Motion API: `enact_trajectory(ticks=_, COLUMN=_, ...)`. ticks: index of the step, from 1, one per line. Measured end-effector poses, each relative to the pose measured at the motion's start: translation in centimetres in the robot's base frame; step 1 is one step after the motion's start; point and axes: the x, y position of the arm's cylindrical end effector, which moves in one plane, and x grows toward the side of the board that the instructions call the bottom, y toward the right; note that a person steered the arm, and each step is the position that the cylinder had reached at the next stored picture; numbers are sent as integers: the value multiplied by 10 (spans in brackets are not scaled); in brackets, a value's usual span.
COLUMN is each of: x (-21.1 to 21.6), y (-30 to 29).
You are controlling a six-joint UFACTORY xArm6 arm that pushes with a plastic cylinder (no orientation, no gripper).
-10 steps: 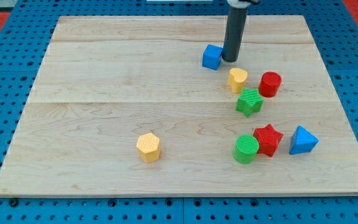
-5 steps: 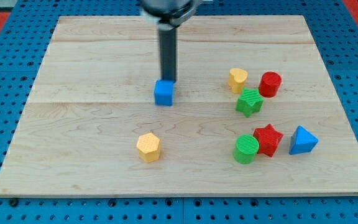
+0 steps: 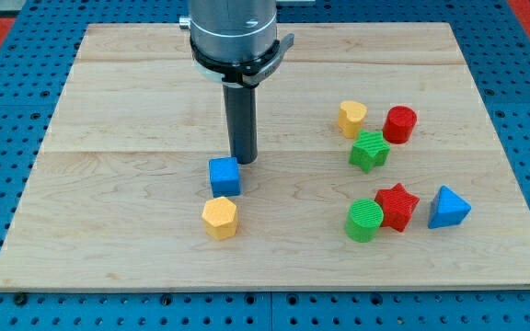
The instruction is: Move the blue cube to the top of the yellow hexagon
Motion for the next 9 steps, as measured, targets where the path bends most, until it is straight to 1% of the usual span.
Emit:
enact_trajectory(ticks=2, x=4, y=-1)
enact_trajectory(ticks=3, x=8, y=-11)
enact_trajectory(ticks=7, x=6, y=-11)
enact_trajectory(ticks=8, x=-1, y=-10)
enact_trajectory(ticks=9, x=-56, y=15)
